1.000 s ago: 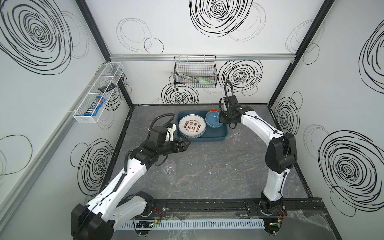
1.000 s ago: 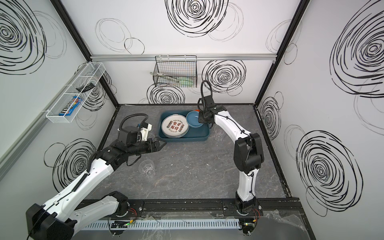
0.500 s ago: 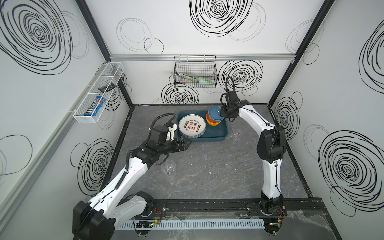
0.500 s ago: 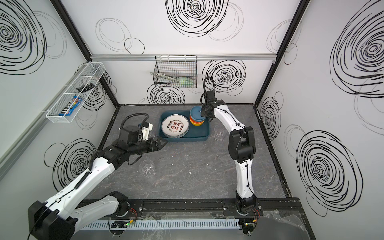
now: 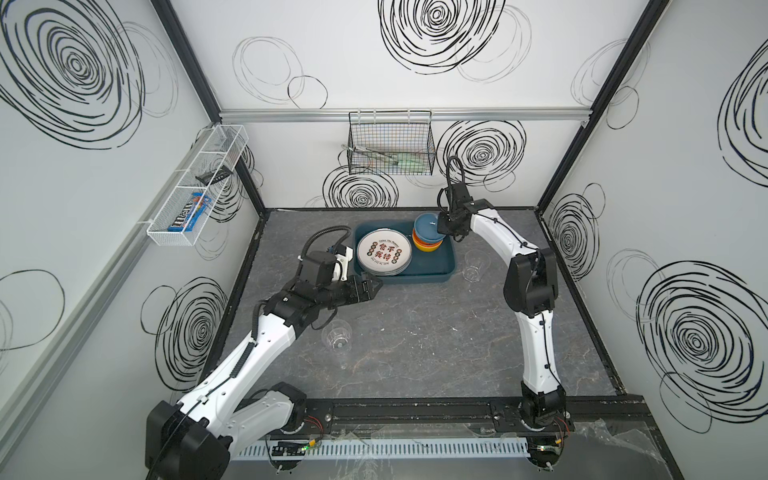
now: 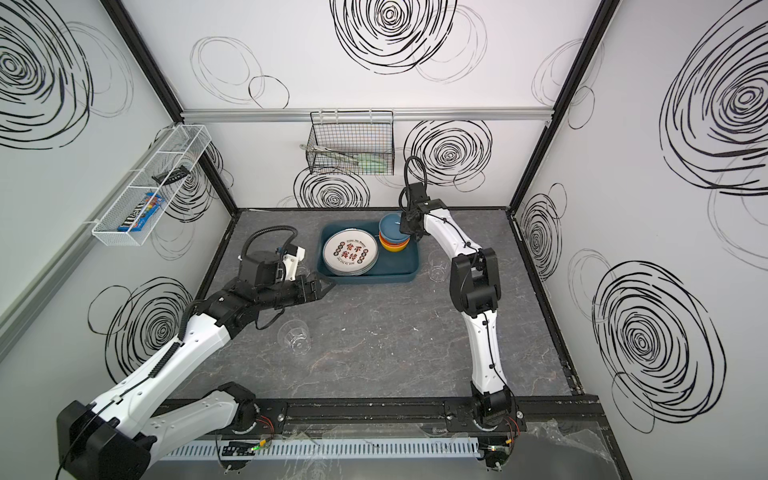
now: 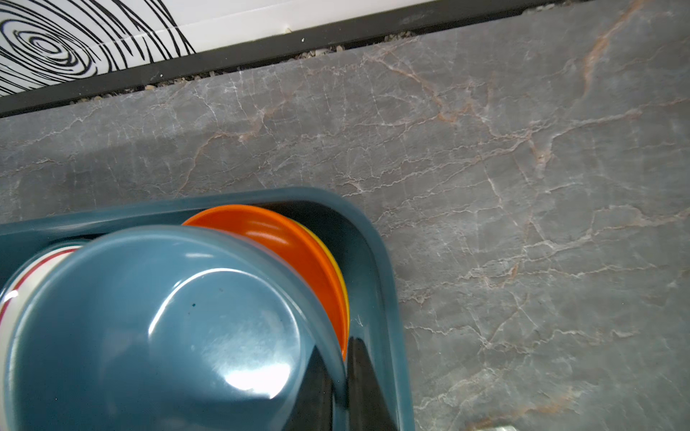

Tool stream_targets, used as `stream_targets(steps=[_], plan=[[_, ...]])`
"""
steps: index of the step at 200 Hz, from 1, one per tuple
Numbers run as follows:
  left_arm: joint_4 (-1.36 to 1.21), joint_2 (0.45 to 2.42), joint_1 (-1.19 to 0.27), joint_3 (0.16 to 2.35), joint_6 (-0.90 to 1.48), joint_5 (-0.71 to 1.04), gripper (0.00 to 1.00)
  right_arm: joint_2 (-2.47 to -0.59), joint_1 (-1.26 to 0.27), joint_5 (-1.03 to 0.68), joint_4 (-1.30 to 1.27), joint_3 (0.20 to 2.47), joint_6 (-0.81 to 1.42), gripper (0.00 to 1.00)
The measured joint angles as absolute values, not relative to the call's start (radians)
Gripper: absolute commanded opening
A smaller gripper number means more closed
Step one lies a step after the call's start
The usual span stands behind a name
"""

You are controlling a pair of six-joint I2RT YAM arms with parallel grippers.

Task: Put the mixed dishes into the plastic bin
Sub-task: 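Lower the blue bowl onto the orange bowl in the bin with the right gripper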

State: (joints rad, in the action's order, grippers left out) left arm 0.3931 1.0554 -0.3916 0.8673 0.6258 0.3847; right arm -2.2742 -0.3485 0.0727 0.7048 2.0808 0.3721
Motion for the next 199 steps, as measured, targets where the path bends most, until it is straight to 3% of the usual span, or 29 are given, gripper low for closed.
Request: stream_targets(steps=[142,199], plan=[[0.392,1.052,-0.379,0.841,0.635,0.385,0.91,-2.321,-0.353,0.085,0.694,2.099,0.373,0.04],[0.390,1.045,-0.376,0.837,0.637,0.385,0.91,-2.328,-0.354,0.090,0.680,2.099,0.372,0.21]])
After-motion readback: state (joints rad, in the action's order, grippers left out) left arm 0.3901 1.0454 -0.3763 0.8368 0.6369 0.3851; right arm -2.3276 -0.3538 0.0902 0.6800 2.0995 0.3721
